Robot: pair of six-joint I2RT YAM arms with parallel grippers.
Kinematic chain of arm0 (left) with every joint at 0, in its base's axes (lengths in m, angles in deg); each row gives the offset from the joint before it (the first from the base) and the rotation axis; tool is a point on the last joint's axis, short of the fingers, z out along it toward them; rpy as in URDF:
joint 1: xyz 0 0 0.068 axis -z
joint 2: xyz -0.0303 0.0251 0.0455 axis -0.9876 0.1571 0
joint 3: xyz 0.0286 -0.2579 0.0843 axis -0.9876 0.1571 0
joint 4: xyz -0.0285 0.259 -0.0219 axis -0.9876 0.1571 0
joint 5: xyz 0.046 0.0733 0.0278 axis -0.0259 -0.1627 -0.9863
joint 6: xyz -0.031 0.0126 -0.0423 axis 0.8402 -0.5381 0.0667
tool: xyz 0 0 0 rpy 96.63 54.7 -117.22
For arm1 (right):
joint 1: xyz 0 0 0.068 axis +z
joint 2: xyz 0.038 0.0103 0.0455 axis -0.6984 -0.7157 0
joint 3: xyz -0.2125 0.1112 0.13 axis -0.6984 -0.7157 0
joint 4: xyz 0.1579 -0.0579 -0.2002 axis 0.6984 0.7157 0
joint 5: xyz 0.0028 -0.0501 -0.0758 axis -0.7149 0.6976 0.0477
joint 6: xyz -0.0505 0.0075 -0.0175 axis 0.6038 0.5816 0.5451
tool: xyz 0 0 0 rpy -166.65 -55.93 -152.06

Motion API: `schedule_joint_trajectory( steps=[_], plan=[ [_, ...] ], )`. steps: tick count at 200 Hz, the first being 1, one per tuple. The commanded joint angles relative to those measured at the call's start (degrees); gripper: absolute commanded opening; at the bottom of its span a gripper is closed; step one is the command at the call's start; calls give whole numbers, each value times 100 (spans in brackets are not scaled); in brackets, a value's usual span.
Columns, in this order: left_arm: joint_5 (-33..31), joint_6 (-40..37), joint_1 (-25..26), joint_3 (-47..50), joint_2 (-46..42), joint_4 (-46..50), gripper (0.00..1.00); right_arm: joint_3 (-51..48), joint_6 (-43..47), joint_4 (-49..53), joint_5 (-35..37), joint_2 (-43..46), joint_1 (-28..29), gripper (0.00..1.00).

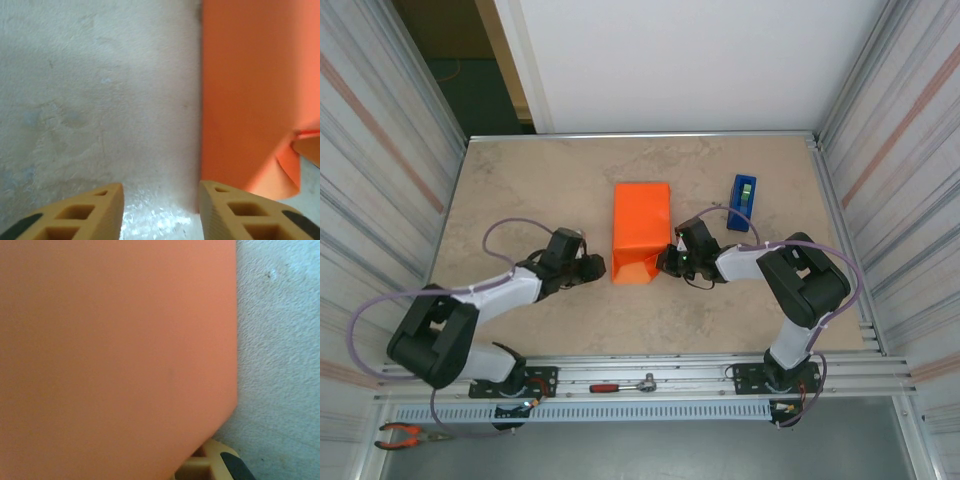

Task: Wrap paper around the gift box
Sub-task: Fold the wrapping paper for the gift box.

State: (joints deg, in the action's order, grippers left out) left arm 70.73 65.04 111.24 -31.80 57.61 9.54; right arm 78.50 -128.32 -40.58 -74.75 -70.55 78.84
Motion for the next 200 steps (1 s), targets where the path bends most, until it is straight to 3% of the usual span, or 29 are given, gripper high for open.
schedule_joint_trajectory(
  steps=[1, 41, 75, 113, 146, 200],
  plan=[
    [-128, -16, 110, 156, -446, -266, 50, -199, 27, 526, 149, -103, 57, 0],
    [-108, -225, 419, -131, -254, -369, 55, -172, 36, 518, 107, -129, 78, 0],
    [-447, -306, 699, -664, 325, -28, 55, -128, 38, 534, 112, -159, 96, 0],
    [-1067, -180, 1075, -1093, 934, 511, 47, -120, 59, 547, 113, -165, 109, 0],
    [-1741, 157, 1391, -1236, 1233, 943, 46, -124, 71, 543, 114, -146, 127, 0],
    [-1948, 341, 1592, -1343, 1596, 1017, 41, -120, 71, 534, 106, -166, 137, 0]
  ],
)
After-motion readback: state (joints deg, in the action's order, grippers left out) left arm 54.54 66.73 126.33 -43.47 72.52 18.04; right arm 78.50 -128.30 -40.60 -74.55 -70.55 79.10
